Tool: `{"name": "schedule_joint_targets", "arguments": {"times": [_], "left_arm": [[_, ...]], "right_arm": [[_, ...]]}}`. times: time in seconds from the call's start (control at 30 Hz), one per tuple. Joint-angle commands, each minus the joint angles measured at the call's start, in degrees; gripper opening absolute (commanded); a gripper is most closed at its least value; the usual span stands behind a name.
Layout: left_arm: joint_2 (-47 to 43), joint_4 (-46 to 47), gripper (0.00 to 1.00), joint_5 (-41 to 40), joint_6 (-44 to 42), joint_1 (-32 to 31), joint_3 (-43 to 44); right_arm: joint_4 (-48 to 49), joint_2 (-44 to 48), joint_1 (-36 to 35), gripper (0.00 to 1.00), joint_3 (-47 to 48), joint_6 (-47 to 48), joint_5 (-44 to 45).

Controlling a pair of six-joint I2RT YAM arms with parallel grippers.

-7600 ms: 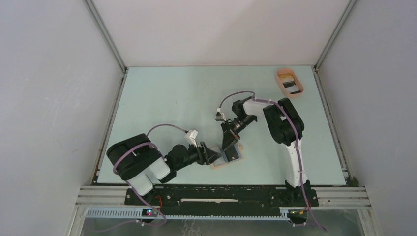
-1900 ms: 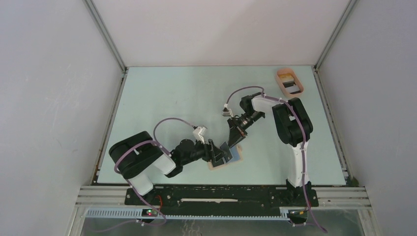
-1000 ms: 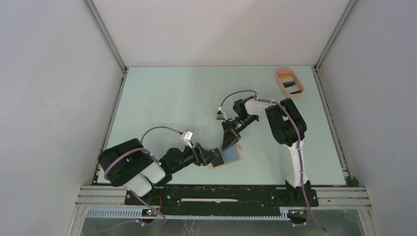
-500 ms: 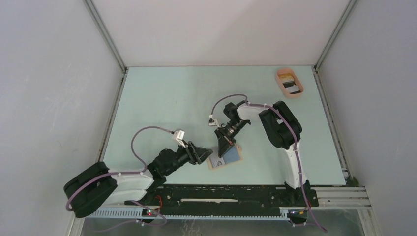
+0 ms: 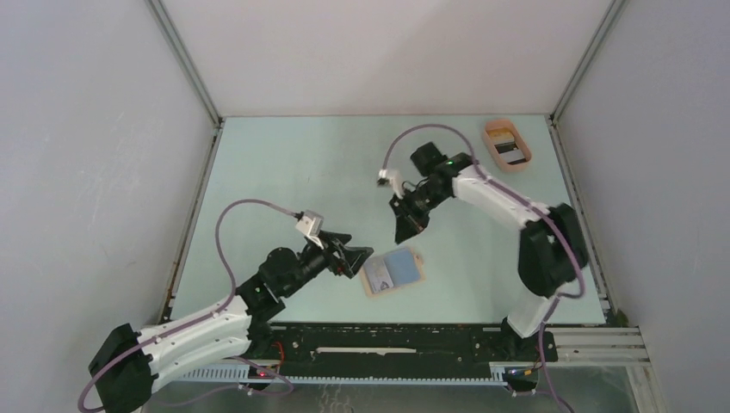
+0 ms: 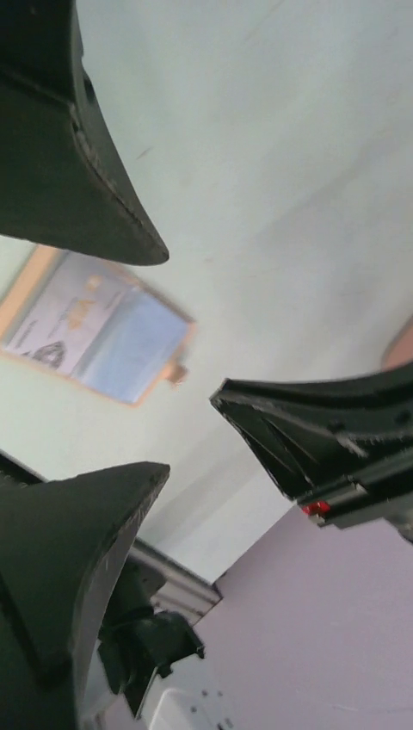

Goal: Put the credit cards into the card holder
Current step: Open the card holder at the center of the board, then move the storage box to the center of the board.

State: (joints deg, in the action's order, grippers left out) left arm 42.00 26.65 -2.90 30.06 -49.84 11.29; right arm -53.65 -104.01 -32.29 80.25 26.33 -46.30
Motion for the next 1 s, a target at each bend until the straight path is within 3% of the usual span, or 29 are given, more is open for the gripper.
{"name": "schedule_joint_targets", "arguments": {"times": [0.0, 0.07, 0.1, 0.2, 0.23, 0.37, 0.43, 0.6, 0.7, 0.87, 0.97], "left_arm": [[-0.61, -1.93, 0.96, -3.73, -13.15, 0.66, 9.07], [1.22, 0.24, 1.00, -3.69, -16.12, 1.11, 12.67], [2.33, 0.88, 1.00, -2.88, -17.20, 1.61, 14.59], [7.33, 3.06, 1.00, 1.66, -19.25, 3.35, 21.47], [9.38, 3.44, 1.00, 3.76, -19.74, 3.92, 24.12], [18.32, 2.66, 1.00, 12.77, -22.08, 5.39, 36.28], [22.51, 0.18, 1.00, 16.99, -23.74, 5.48, 43.49], [33.52, -8.42, 1.00, 34.03, -31.24, 5.64, 62.48], [39.13, -13.19, 1.00, 39.66, -35.24, 5.63, 71.30], [44.05, -16.60, 1.00, 41.10, -42.11, 5.61, 71.52], [46.82, -16.23, 1.00, 39.54, -40.99, 5.68, 70.18]], "right_arm": [[3.34, 12.97, 5.10, 0.23, -0.18, 3.70, 8.56], [6.53, 17.40, 8.13, 0.34, -0.18, 3.56, 11.85], [8.57, 19.28, 9.60, 0.46, -0.18, 3.68, 13.38], [14.41, 21.82, 14.07, 0.96, -0.10, 2.88, 17.44], [15.37, 21.49, 15.46, 0.99, 0.62, 2.37, 18.47], [9.04, 10.22, 23.57, 0.99, 13.09, -0.58, 14.13], [4.21, 2.85, 28.96, 0.91, 21.54, -1.85, 11.87], [3.00, -7.46, 33.90, 0.86, 30.96, -1.81, 22.70], [3.16, -11.74, 35.12, 0.82, 34.41, -2.11, 26.22], [1.92, -19.74, 36.06, 0.70, 40.81, -3.86, 32.06], [2.05, -23.38, 36.31, 0.65, 42.90, -4.19, 34.44]]}}
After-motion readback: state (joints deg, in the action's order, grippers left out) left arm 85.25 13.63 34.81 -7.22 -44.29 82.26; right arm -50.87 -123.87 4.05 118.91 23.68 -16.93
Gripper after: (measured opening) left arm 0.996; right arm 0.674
